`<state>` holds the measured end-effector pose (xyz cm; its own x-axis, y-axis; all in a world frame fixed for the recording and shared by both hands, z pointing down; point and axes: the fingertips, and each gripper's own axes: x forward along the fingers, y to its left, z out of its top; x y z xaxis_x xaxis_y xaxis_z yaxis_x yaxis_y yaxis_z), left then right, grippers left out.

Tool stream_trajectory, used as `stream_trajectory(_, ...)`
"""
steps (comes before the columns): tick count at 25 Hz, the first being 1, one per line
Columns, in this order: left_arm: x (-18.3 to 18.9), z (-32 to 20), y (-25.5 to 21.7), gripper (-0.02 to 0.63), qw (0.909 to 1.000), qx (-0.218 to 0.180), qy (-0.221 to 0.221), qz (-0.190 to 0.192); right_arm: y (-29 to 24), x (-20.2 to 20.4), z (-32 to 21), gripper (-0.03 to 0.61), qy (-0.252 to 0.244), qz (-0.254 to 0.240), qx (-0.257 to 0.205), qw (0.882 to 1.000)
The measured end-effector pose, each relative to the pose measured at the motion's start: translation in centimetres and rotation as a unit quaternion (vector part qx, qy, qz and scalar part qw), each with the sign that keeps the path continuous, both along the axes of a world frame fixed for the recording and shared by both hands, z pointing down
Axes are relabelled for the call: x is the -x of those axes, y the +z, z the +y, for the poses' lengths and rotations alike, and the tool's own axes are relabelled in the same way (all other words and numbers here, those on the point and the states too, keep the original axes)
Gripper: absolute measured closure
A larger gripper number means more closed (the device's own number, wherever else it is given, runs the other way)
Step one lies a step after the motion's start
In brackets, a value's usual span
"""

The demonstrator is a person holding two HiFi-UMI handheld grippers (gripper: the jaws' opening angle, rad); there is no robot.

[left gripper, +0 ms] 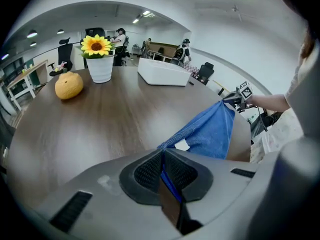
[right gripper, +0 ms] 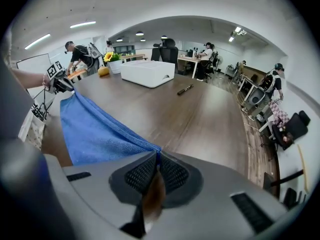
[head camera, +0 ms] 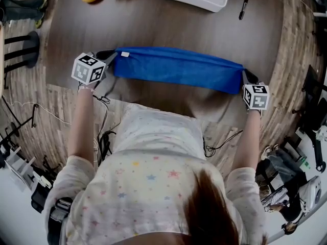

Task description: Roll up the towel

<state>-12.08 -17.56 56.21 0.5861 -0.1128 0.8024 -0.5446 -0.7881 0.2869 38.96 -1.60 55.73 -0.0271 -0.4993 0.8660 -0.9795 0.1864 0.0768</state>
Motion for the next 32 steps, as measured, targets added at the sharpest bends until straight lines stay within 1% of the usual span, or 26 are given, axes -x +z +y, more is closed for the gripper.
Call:
stream_trajectory(3, 0.3, -0.1, 0.9, 0.594, 0.9999, 0.008, -0.013, -0.002, 0.7, 0.2, -0.5, 0.560, 0.004, 0.002, 0.003, 1.000)
stream_trajectory(7, 0.3, -0.7, 1.8, 0.592, 0.9995, 0.001, -0.031, -0.005, 1.1, -0.5, -1.2, 0.550, 0.024, 0.017, -0.007, 1.000)
stream_trajectory(10, 0.5, -1.7, 1.9, 0.584, 0.9982, -0.020, -0.055, -0.011, 0.2, -1.4, -1.7, 0.534, 0.053, 0.027, -0.033, 0.998)
stream_trajectory(11, 0.7, -2.0, 1.8, 0.569, 0.9975, -0.030, -0.064, -0.012, -0.3, -1.6, -1.7, 0.530, 0.060, 0.027, -0.041, 0.997)
stream_trajectory(12, 0.9, -2.3, 1.5, 0.541, 0.9965, -0.040, -0.072, -0.012, -0.8, -1.8, -1.7, 0.529, 0.064, 0.027, -0.048, 0.996)
stream_trajectory(13, 1.2, -2.4, 1.3, 0.522, 0.9955, -0.049, -0.081, -0.011, -1.3, -1.8, -1.4, 0.529, 0.066, 0.028, -0.054, 0.996)
stream_trajectory(16, 1.8, -2.5, 0.5, 0.498, 0.9924, -0.067, -0.103, -0.008, -2.7, -1.5, -0.5, 0.525, 0.063, 0.022, -0.069, 0.995)
stream_trajectory(18, 1.7, -2.1, -0.4, 0.494, 0.9911, -0.083, -0.104, 0.000, -3.3, -0.2, -0.1, 0.523, 0.054, 0.003, -0.076, 0.996)
stream_trajectory(20, 0.6, -1.3, -1.4, 0.494, 0.9913, -0.097, -0.087, 0.020, -3.3, 2.2, -0.2, 0.522, 0.034, -0.026, -0.077, 0.996)
stream_trajectory(21, -0.5, -0.6, -1.8, 0.494, 0.9922, -0.096, -0.073, 0.034, -3.2, 3.8, -0.4, 0.517, 0.020, -0.039, -0.076, 0.996)
stream_trajectory(24, -4.8, 2.3, -2.1, 0.503, 0.9949, -0.064, -0.014, 0.077, -2.2, 9.1, -1.2, 0.516, -0.040, -0.069, -0.062, 0.995)
stream_trajectory(26, -8.1, 4.3, -1.9, 0.515, 0.9943, -0.037, 0.026, 0.097, -1.4, 12.0, -1.7, 0.515, -0.082, -0.074, -0.047, 0.993)
stream_trajectory(27, -9.6, 5.1, -1.7, 0.515, 0.9935, -0.025, 0.042, 0.102, -0.9, 13.0, -1.8, 0.513, -0.099, -0.072, -0.039, 0.992)
stream_trajectory(29, -11.7, 6.0, -1.0, 0.515, 0.9928, -0.013, 0.065, 0.099, -0.2, 14.2, -2.2, 0.508, -0.118, -0.071, -0.027, 0.990)
stream_trajectory(32, -12.4, 5.8, 0.4, 0.515, 0.9940, -0.007, 0.076, 0.078, 0.7, 14.9, -3.1, 0.506, -0.112, -0.084, -0.014, 0.990)
